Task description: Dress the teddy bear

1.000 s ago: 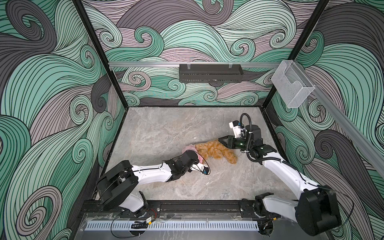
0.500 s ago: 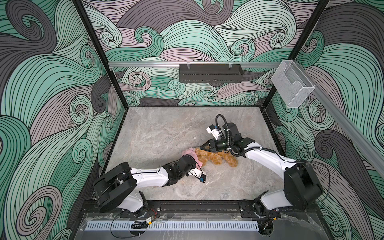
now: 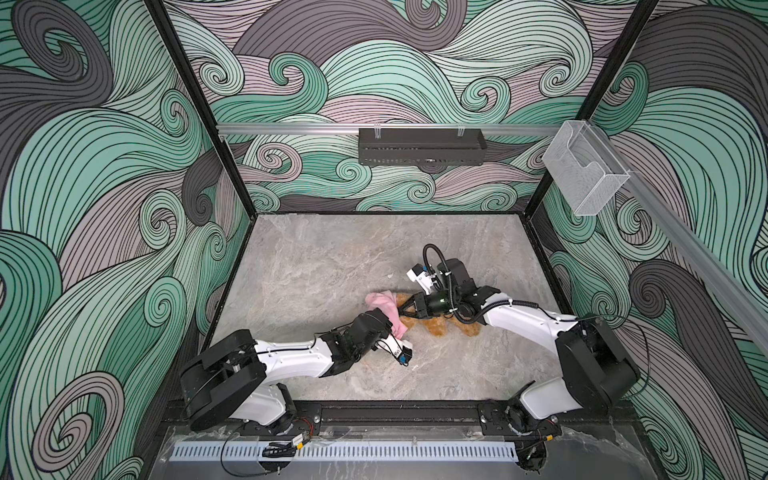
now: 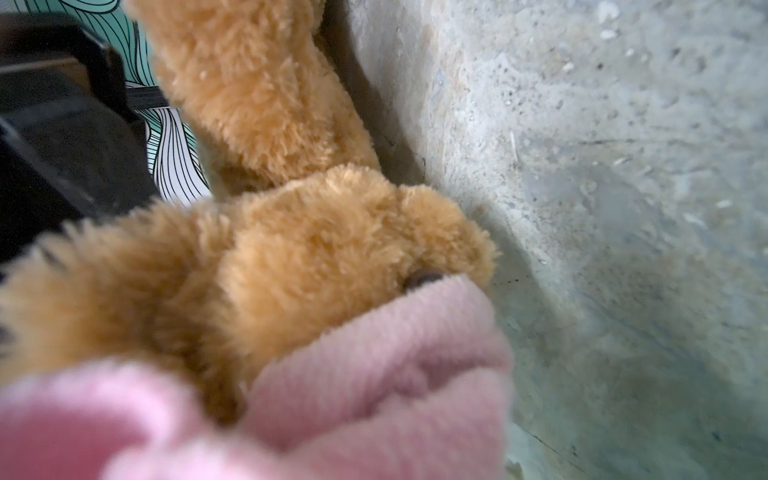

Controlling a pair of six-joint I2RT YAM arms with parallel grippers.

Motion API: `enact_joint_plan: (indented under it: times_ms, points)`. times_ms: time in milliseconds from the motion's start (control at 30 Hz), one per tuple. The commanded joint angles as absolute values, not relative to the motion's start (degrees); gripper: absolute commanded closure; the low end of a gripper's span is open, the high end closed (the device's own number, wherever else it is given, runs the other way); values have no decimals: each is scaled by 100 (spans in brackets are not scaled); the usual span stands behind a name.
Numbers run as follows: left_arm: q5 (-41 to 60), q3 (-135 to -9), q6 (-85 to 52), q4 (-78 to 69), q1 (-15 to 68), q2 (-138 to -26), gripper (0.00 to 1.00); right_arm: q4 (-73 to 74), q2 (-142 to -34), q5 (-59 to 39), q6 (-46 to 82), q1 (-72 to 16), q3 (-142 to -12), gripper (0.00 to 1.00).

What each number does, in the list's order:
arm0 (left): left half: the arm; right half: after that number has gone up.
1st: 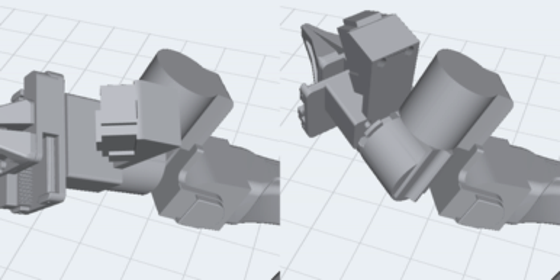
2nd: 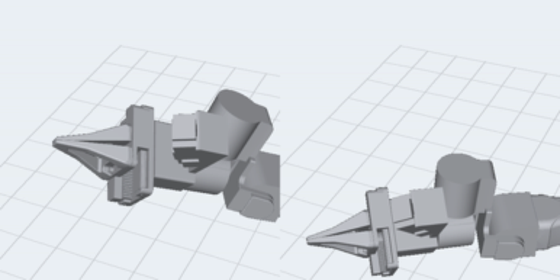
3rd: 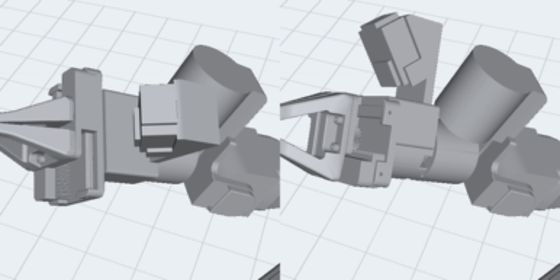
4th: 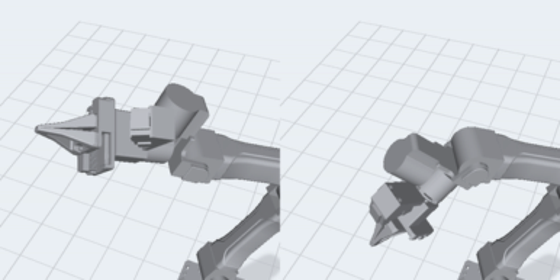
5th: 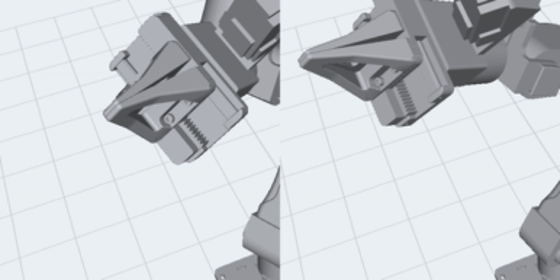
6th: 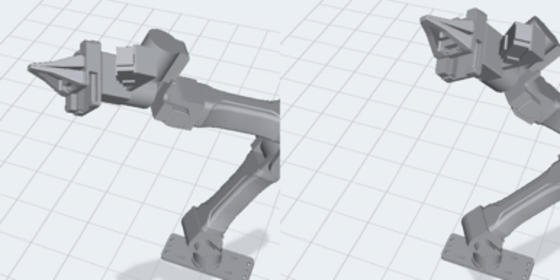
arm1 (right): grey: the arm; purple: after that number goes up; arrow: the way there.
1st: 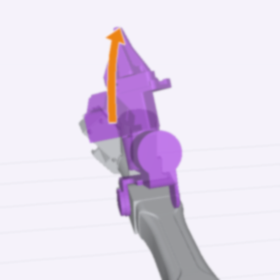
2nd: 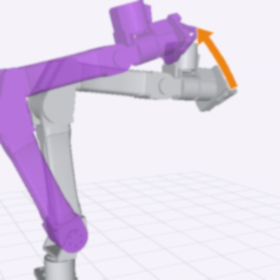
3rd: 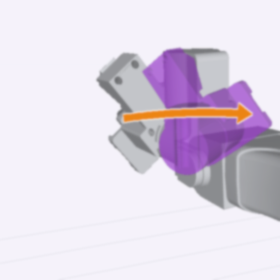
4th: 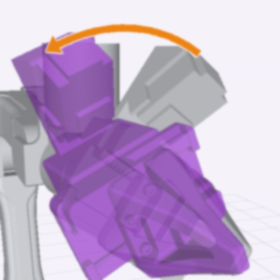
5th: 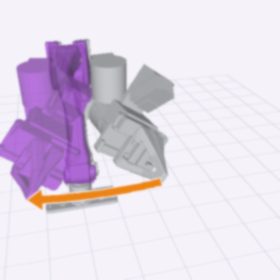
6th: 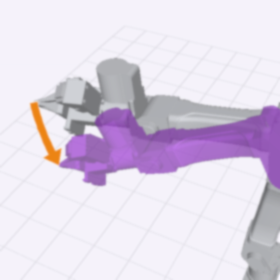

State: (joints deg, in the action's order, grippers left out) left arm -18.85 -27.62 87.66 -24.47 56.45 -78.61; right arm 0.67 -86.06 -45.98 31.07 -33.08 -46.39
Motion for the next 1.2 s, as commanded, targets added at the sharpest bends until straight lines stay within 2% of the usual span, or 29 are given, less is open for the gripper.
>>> enact_joint_plan:
  times_ms: [0, 133, 433, 600, 833, 900, 1033, 1167]
  points:
    - [-1875, -2874, 8903, -2926, 5669, -7620, 100, 791, -8709, -5112, 3728, -3301, -4508, 73]
    - [-1852, -2881, 8931, -2864, 5702, -7610, 100, 994, -8637, -5195, 3826, -3313, -4550, 73]
    - [-1821, -2953, 9019, -2811, 5726, -7675, 100, -74, -8708, -4943, 3134, -3403, -4939, 74]
    - [-1767, -2979, 9061, -2695, 5731, -7699, 100, 11, -8709, -4986, 3164, -3542, -5042, 73]
    - [-1762, -2988, 9103, -2588, 5730, -7605, 100, -1021, -8875, -4485, 2493, -3843, -5481, 73]
    - [-1759, -2986, 9103, -2593, 5730, -7589, 100, -1071, -8954, -4383, 2513, -3894, -5515, 78]
    - [-1770, -2962, 9101, -2559, 5730, -7540, 100, -1001, -8888, -4134, 2603, -3889, -5545, 93]
    - [-1767, -2936, 9070, -2470, 5736, -7485, 100, -1043, -8556, -3594, 2651, -3770, -5474, 100]
